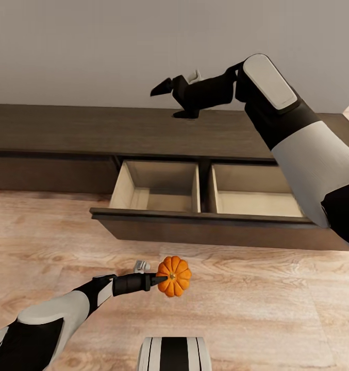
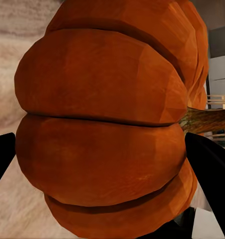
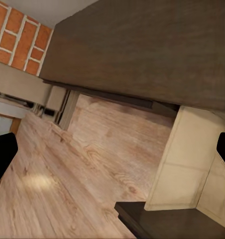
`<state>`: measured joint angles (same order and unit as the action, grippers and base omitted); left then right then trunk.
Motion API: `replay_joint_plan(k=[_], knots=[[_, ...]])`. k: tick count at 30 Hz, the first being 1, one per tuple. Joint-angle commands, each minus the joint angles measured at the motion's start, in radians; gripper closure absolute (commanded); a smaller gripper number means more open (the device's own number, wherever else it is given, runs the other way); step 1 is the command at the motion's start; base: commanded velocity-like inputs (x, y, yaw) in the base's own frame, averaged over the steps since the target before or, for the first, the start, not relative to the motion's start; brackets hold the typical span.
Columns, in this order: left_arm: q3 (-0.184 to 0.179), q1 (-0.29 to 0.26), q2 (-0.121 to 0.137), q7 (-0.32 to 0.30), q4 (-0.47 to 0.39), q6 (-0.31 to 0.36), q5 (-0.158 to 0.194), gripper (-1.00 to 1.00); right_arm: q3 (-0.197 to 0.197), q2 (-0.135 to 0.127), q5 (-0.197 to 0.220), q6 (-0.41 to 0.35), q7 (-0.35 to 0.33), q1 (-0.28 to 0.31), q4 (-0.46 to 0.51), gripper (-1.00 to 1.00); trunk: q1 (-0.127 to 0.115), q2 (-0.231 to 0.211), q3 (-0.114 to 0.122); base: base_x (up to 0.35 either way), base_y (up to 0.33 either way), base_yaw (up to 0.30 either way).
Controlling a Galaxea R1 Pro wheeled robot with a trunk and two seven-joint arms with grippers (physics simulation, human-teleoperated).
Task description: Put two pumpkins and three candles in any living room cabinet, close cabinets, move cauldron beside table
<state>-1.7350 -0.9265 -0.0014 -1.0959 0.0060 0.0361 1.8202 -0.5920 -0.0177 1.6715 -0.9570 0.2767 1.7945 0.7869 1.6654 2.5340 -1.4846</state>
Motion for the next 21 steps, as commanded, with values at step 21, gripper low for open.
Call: replay_joint_plan(k=[21], knots=[[-0.004,-0.001,-0.003,0.002,-0.001,0.031,-0.003,1.0,0.0,0.001,-0.014,0.0,-0.001,-0.04,-0.001,-1.0,-0.009,-0.005,0.081,0.0,0.0,0.0]])
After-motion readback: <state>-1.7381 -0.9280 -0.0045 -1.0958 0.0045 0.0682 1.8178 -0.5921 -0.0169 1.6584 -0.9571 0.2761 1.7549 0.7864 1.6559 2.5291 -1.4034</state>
